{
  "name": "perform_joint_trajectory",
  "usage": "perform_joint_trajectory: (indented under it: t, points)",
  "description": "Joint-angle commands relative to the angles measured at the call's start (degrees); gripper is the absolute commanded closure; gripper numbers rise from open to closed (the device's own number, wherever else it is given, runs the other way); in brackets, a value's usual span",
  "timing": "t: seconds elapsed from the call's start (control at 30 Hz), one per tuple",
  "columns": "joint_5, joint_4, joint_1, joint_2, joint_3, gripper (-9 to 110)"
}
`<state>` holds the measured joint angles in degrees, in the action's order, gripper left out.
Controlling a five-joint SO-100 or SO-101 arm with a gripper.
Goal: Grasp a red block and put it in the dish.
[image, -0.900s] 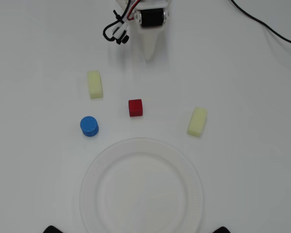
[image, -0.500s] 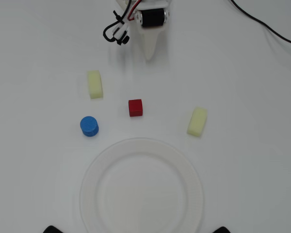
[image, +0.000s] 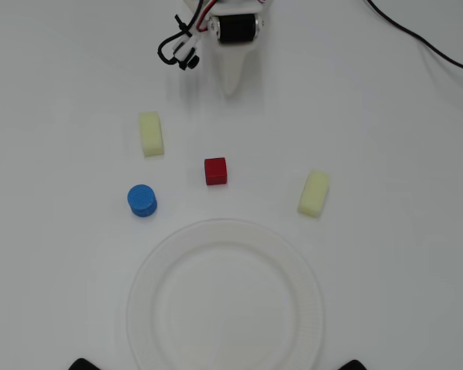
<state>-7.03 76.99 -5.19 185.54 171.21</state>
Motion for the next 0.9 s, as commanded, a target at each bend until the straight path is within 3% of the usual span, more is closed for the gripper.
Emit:
perform_joint_trajectory:
  t: [0.0, 0.1, 0.27, 0.63, 0.87]
  points:
    - [-0.62, 0.62, 1.05, -8.7, -8.09, 101]
    - [-0.62, 0.62, 0.88, -25.05, -19.6, 101]
    - [-1.85, -2.11, -1.93, -34.45, -28.12, 100]
    - [-1.93, -10.55, -2.37, -66.97, -47.72, 74]
    - [-1.67, -13.36, -2.55, -81.83, -58.36, 70]
